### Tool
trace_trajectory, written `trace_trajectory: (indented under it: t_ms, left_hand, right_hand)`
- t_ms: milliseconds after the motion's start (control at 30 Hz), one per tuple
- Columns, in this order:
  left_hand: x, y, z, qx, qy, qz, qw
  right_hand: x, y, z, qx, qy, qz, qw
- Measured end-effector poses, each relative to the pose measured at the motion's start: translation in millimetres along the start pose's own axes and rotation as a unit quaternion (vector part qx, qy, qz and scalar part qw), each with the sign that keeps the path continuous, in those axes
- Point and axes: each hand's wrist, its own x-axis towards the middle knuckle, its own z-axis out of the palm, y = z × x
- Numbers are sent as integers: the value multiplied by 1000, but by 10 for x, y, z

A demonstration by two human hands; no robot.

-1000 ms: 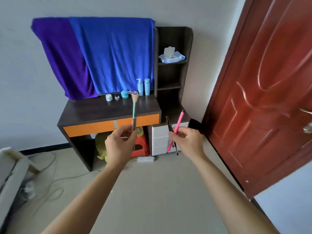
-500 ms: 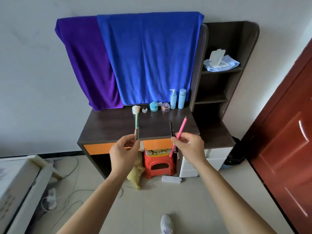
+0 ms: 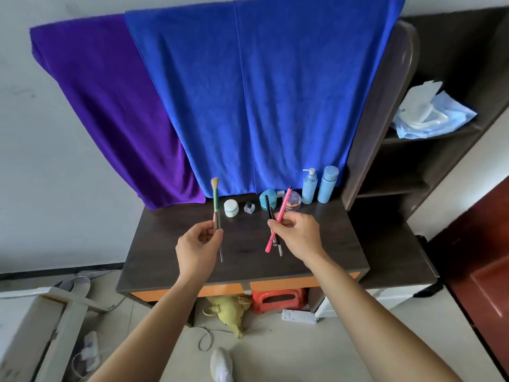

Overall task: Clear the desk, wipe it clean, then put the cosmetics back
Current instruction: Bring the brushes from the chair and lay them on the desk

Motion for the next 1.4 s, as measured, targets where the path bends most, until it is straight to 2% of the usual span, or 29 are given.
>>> trace_trajectory:
  t_ms: [200,400,533,667,867,1100,1200,1333,1400]
  left_hand:
    - [723,-646,147,41,-56,-64,996]
    - [1382,-1200,318,102,-147,-113,977]
    - [1617,-1467,496,146,-202,-140,958]
    - [1715,-1649,666,164,-216,-174,947]
    - [1845,-1774,740,186,-186,-201,944]
    - [1933,-1799,684,221,-147,-193,945]
    - [1927,-1763,658,243,-155,-191,938]
    - [1904,-1574,552,288,-168,-124,935]
    - [1896,-1395,458,298,-146,-39,942]
  right_hand:
    - [506,301,627,-60,-28,92,994]
    - [970,540,1150,-105,-7,189,976]
    - [1106,773,1479,-105,-5,264,959]
    - [1180,983,1742,-128,-37,301,944]
    - [1343,1155,1794,-182,-94,304,930]
    - [1367,1183,1577,-220,-99,303,922]
    - [1330,1151,1484,-221,-101,307,920]
    - [1266,1035,1301,-217,-93,281,930]
    - [1246,908,1174,-218,-71,238,944]
